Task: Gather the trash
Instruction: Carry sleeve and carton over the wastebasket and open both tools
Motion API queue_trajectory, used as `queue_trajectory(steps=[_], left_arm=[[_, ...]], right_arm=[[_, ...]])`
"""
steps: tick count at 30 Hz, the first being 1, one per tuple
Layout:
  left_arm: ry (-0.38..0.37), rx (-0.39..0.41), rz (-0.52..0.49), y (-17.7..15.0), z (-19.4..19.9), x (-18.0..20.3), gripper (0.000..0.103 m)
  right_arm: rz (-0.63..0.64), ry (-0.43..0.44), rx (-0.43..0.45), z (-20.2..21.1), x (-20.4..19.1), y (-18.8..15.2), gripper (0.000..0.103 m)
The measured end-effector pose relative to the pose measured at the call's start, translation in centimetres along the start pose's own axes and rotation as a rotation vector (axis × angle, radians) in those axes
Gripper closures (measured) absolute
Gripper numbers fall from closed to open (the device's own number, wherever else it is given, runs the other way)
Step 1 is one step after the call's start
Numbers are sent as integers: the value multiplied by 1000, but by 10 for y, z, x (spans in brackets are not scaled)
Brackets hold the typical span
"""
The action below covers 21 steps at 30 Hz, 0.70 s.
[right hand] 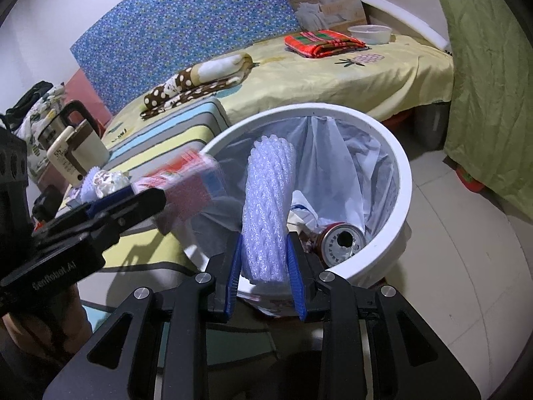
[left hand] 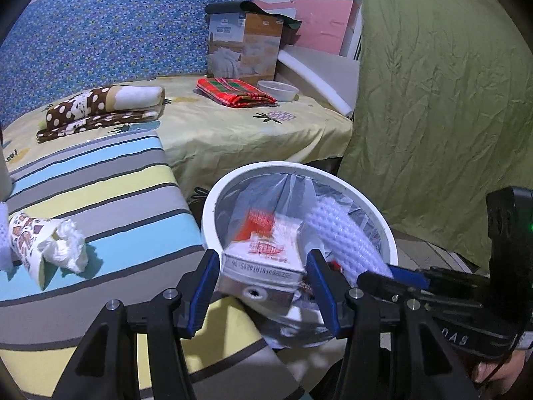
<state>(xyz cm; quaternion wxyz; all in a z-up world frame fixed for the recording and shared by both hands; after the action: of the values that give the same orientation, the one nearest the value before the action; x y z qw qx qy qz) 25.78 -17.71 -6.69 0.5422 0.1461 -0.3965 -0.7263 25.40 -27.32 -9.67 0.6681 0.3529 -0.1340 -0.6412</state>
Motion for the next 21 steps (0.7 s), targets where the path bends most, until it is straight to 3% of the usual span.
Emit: queue_trajectory(steps=[3, 21], left_arm=[[-3, -4, -1, 2, -4, 1, 48], [28, 30, 51, -14, 36, -17, 48]], right_arm=[[-17, -1, 0, 0, 5, 0, 66], [18, 21, 32, 14, -10, 3, 65]])
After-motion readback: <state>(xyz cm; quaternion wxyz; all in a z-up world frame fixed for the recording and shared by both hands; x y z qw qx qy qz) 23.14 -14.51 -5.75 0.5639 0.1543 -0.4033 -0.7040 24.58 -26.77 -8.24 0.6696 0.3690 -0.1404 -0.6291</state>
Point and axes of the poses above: each gripper's, at about its wrist camera, not at the fingertips, and z roughly against the way its jaws point, x to its right, y to its top, the point moved 7 cm from there along -z, roughly the way its jaws point, and after that the axes turned 1 degree about z, right-handed, at the moved point
